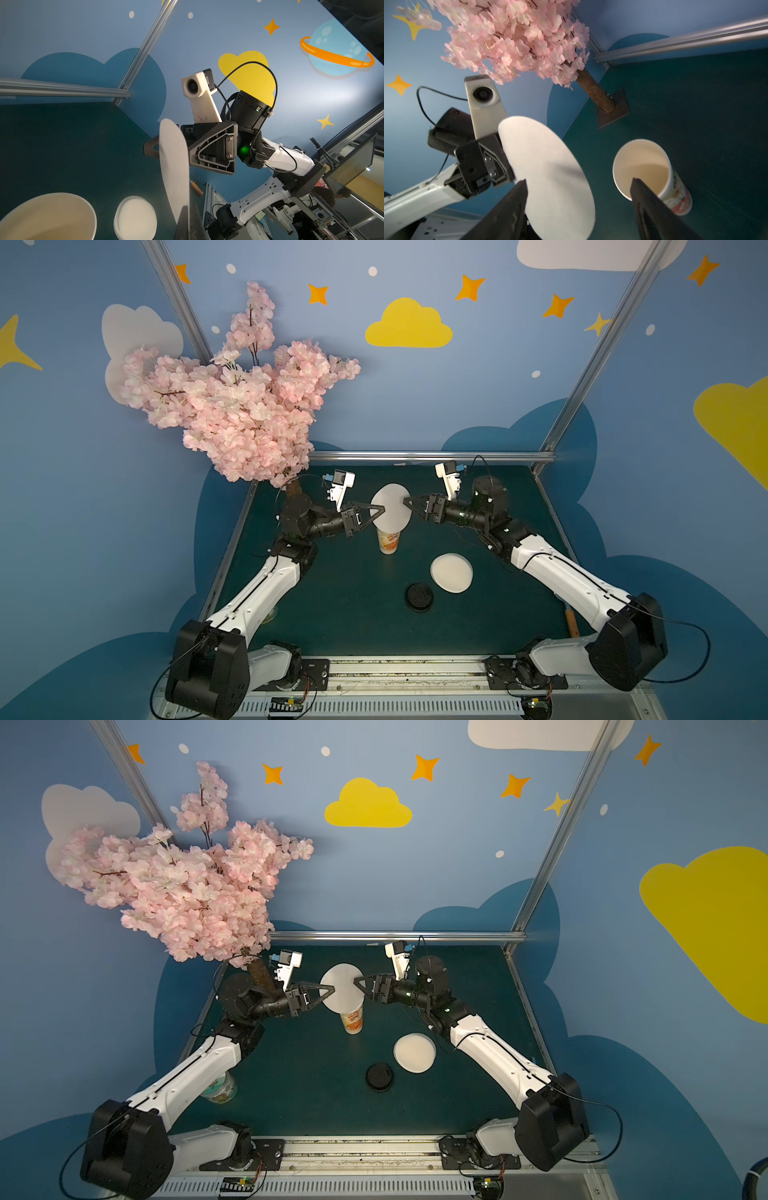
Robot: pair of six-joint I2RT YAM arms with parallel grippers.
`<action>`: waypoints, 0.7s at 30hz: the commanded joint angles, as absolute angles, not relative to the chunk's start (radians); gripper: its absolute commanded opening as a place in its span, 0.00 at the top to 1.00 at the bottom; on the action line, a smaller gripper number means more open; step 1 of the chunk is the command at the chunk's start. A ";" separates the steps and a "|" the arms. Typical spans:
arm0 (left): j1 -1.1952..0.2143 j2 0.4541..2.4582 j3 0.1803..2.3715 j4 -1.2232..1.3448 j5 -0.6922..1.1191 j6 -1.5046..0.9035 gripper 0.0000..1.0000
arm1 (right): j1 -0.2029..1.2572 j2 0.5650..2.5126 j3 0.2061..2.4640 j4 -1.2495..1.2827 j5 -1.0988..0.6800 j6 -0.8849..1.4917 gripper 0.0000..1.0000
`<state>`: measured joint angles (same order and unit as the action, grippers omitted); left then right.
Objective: Put the leak-proof paper on the milk tea cups
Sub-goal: Pick up the leak-proof paper from the center of the board, then place the leak-proof paper at the cup.
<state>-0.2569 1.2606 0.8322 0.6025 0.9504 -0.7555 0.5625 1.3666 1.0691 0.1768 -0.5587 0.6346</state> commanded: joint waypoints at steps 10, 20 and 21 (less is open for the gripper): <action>-0.252 1.388 0.929 0.514 0.984 -0.767 0.97 | 0.506 1.528 1.095 0.376 -0.900 0.782 0.22; -0.213 1.452 0.949 0.374 0.931 -0.740 0.97 | 0.497 1.598 1.130 0.319 -0.879 0.768 0.68; -0.210 1.458 0.951 0.360 0.921 -0.739 0.97 | 0.499 1.599 1.137 0.290 -0.862 0.751 0.71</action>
